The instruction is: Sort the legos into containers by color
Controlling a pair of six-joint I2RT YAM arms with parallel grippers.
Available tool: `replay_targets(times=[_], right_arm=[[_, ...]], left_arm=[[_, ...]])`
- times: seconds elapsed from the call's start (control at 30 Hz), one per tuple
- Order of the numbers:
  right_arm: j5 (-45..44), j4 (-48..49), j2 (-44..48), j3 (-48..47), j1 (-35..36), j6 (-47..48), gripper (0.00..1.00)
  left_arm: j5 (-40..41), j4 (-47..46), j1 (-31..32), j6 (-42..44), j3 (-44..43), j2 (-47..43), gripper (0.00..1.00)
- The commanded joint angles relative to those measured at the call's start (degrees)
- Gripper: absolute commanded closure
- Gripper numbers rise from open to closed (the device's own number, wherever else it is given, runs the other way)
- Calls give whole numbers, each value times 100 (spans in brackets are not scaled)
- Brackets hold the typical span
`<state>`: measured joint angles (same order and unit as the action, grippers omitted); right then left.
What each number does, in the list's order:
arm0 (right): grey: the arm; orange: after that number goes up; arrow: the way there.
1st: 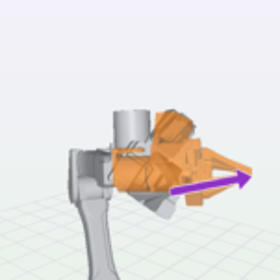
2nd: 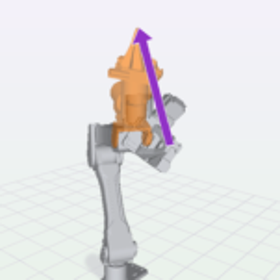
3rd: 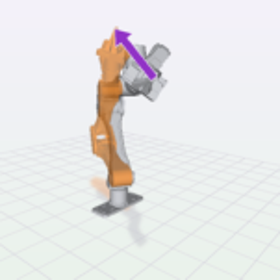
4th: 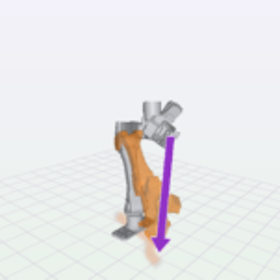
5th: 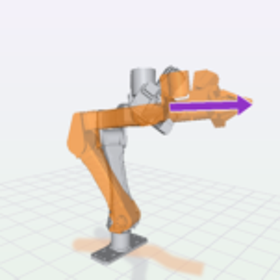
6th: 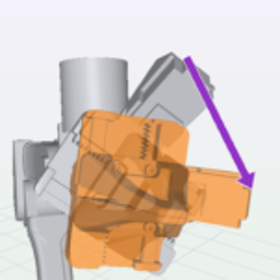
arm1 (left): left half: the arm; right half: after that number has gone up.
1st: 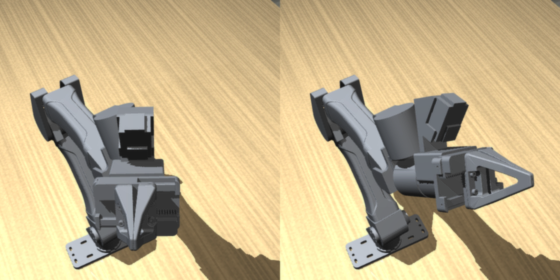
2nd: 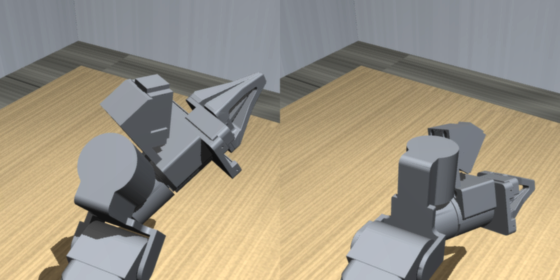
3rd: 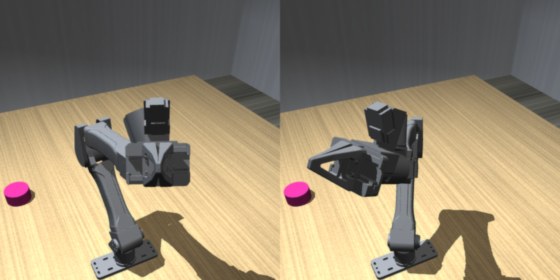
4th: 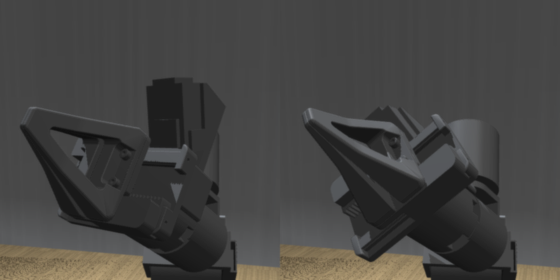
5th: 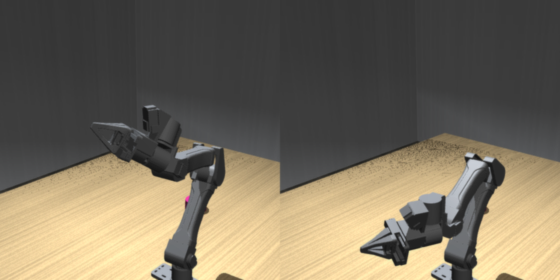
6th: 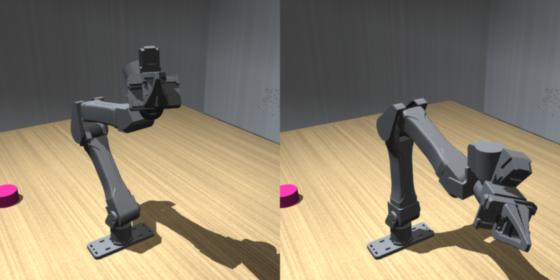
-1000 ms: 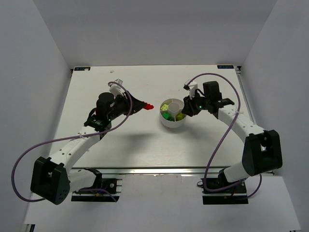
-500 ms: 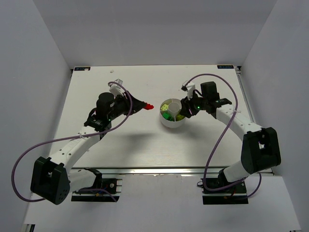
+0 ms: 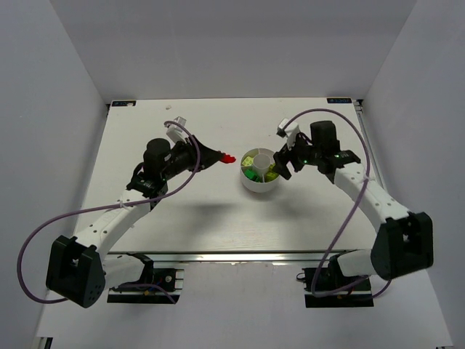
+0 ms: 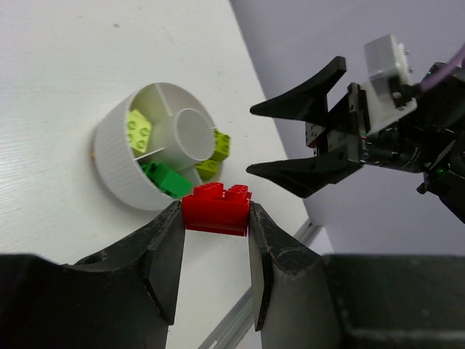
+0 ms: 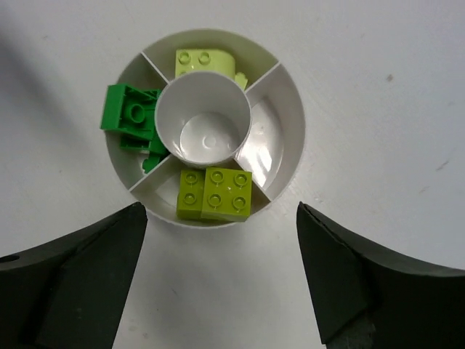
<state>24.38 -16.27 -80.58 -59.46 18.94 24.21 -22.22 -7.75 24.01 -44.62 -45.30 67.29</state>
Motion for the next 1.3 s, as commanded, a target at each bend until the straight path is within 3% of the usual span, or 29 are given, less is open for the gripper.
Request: replay_targets(times=[0.0,0.07,0.2,0.3,0.43,0.7,1.0,1.1,1.17,1.2,1.27], right_arm=[[328,-60,814,-101,-4,830,10],[654,54,1173,13,-13,1085,11],[2547,-78,1579,197,-13,1769,12],[3029,737,1896,742,136,1729,16],[2423,1442,1949,1024,697,1535,25],[446,3296,1739,1377,1788,753,22],[-29,3210,1615,1191,1894,655,22],[-188,2929,1799,1165,1737,691,24],[-206,2701,1940,1095,1412,568,37],[-197,2586,1958,1034,1298,455,59],[-162,2332,1932,911,946,357,82]], left_arm=[[-537,-648,7,-222,65,-14,100],[-652,-851,16,-371,83,144,100],[-854,-1009,34,-565,-31,408,100],[-924,-983,34,-697,-155,566,100],[-934,-1184,42,-1004,-120,584,100],[-1039,-1695,51,-1462,144,557,100],[-916,-1186,51,-1067,48,540,100],[-653,-422,69,-426,-347,662,100],[-530,210,69,48,-821,933,100],[-416,621,77,311,-997,1057,100],[-345,888,130,489,-1488,1469,100]])
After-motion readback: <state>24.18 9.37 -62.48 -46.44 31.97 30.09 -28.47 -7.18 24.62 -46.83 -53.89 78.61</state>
